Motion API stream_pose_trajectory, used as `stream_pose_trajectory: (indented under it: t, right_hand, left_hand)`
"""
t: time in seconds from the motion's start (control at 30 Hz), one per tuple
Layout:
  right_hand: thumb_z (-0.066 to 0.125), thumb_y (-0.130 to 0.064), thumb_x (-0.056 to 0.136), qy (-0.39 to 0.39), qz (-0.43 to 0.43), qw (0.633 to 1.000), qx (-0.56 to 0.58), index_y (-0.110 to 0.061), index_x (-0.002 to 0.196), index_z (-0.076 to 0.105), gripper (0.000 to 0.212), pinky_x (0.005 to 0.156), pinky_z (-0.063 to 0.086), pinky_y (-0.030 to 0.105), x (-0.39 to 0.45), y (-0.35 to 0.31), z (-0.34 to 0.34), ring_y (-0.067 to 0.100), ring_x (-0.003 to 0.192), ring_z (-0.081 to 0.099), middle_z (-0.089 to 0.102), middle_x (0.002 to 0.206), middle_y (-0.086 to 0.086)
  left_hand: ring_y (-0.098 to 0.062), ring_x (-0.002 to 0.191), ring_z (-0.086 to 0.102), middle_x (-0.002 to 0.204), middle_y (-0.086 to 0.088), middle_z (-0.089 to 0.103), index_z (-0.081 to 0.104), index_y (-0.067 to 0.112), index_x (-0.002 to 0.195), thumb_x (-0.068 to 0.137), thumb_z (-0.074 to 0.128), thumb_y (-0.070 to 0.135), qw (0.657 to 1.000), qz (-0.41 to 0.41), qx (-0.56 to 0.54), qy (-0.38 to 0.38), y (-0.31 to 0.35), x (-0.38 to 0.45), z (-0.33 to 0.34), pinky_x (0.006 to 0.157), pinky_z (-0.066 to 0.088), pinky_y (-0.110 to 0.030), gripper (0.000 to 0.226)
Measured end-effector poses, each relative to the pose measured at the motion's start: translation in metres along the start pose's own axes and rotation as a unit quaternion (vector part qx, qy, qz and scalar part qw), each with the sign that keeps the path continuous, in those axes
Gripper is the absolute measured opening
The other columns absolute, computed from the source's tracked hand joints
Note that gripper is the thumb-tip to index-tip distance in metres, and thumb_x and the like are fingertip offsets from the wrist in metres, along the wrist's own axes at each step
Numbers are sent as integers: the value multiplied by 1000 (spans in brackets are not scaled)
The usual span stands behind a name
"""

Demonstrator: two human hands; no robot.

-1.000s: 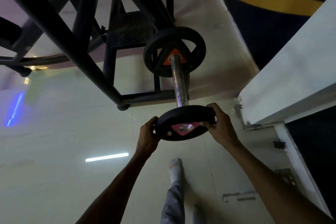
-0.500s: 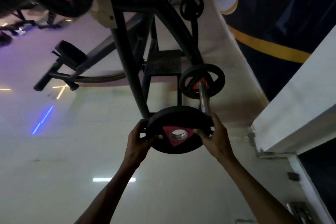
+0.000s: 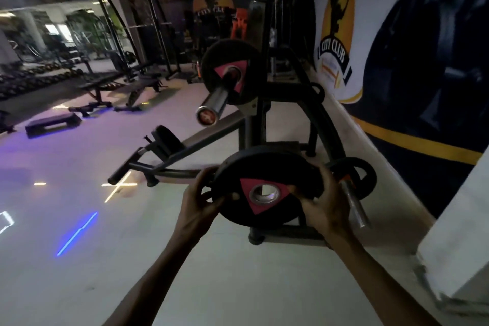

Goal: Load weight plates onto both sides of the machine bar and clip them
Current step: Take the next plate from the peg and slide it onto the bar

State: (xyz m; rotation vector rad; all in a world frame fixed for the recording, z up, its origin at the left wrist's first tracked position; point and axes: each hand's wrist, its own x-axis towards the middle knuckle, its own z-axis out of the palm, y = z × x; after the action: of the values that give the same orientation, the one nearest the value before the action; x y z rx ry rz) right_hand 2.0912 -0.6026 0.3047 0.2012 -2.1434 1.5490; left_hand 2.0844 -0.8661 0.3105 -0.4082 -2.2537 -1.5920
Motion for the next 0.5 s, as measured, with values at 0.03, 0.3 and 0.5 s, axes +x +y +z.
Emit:
stream_pose_trajectory:
  t: [0.03,0.3,0.5]
  right_hand:
    - [83,-20,82,4,-15,1000,-3,-44,119,48,57,79,41,-4,1,-13,10,-36,101,42,46,111,-39]
    - [82,-16,82,43,-104,993,21,-25,130,52,56,86,38,-4,31,-95,60,-32,109,43,50,113,-35]
    - [81,-17,84,58,-116,992,4,-25,138,50,63,85,37,-7,75,-120,82,-36,105,41,47,113,-37]
  left_hand:
    - [-23,111,65,118,3,70,64,24,127,80,87,8,1000,11,1,5,4,1,-17,88,61,-49,54]
    - [-20,122,65,125,2,69,59,20,137,84,85,18,995,95,-16,39,37,34,-94,90,59,-26,60]
    - [-14,128,62,132,5,67,53,24,144,82,80,39,994,100,-23,44,48,80,-117,101,58,-48,69]
